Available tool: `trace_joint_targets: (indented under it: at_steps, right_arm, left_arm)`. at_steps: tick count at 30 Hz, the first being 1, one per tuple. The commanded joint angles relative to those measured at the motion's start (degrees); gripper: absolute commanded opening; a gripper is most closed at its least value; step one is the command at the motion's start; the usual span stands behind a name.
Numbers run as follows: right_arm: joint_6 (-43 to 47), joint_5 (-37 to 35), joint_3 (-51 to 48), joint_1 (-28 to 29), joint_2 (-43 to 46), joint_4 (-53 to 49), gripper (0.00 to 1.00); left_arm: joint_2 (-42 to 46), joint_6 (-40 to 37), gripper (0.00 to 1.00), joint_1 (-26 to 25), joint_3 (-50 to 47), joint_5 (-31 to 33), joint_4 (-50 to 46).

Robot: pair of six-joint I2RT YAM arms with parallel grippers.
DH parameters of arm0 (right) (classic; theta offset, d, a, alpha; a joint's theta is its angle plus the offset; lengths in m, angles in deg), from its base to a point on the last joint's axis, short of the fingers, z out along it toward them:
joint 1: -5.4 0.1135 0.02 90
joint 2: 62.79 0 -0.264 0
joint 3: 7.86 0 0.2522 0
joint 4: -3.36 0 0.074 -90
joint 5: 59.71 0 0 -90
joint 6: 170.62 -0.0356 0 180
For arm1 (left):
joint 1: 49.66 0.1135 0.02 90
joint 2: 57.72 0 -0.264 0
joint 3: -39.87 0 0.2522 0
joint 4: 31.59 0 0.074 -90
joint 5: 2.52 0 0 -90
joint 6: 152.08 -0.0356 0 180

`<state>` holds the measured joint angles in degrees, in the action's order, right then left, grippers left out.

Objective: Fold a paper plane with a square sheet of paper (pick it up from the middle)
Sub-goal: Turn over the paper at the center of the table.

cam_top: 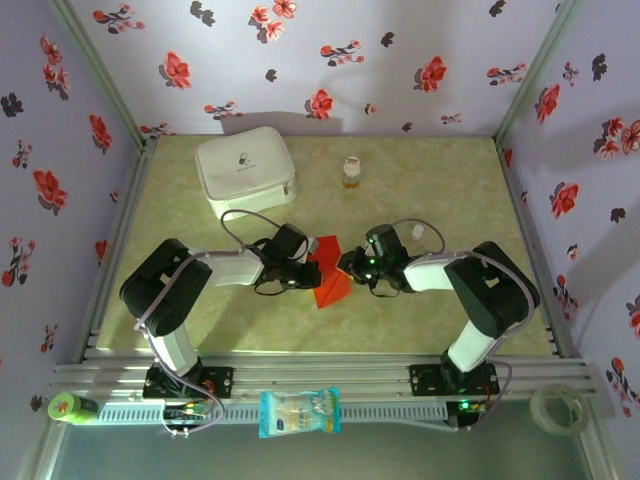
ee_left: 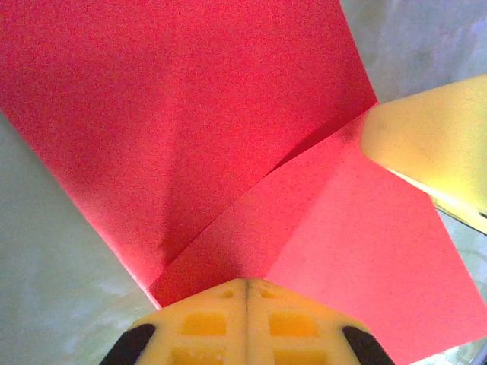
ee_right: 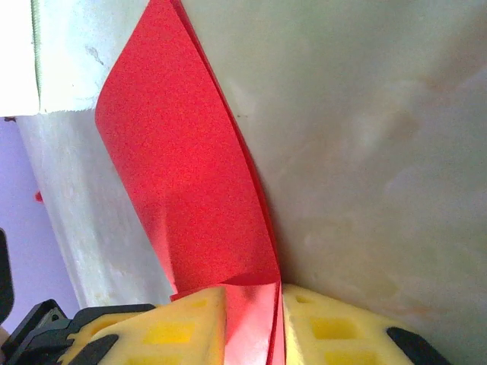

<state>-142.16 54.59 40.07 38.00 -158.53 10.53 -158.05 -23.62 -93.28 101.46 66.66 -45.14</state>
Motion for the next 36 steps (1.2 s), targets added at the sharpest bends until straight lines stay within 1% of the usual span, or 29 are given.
trace_joint_targets:
  at_steps: [1,7,8,11,15,18,21,23,27,30,33,36]
  right_arm:
    - [0.72,0.31,-1.12,-0.26,-1.11,3.46,0.21]
    - [1.03,-0.12,-1.81,-0.34,-0.95,4.42,0.14]
    - [1.11,0.09,-1.97,-0.34,-0.9,4.76,0.12]
    - [0.98,1.02,-2.69,-0.42,0.1,7.17,0.09]
    - [2.76,0.94,-2.71,-0.41,2.9,4.88,0.05]
    - [4.88,-0.15,-2.36,-0.4,6.28,0.37,0.05]
    - [7.51,-1.54,-2.09,-0.35,10.95,-5.09,0.05]
    - [9.97,-3.27,-1.02,-0.34,14.37,-10.71,0.05]
    - [16.34,-8.44,3.0,-0.17,20.9,-25.54,0.04]
    - [19.87,-12.21,5.65,0.0,24.3,-33.64,0.04]
    - [21.96,-15.04,7.71,0.18,26.4,-39.15,0.05]
    - [22.25,-17.2,8.91,0.75,27.57,-42.1,0.05]
  left_arm:
    - [1.24,0.46,0.0,-0.35,-0.11,0.65,-3.68]
    - [2.69,0.75,0.0,-0.33,0.09,0.61,-3.91]
    - [3.11,0.98,0.0,-0.36,-0.05,0.53,-3.67]
    - [4.95,1.68,0.03,-0.33,-0.98,0.43,-3.05]
    - [9.12,3.6,0.09,-0.38,-2.9,0.95,-0.82]
    - [12.96,4.44,0.14,-0.34,-4.26,2.63,-0.42]
    - [17.39,4.45,0.14,-0.35,-5.32,5.91,-2.13]
    - [20.72,4.28,0.16,-0.34,-6.14,8.57,-3.53]
    - [28.44,5.32,0.22,-0.19,-9.44,14.23,-4.32]
    - [32.75,6.02,0.27,0.44,-11.65,16.55,-4.08]
    - [35.52,6.27,0.29,1.07,-13.0,17.63,-4.25]
    - [37.71,6.64,0.36,1.34,-14.1,19.29,-4.25]
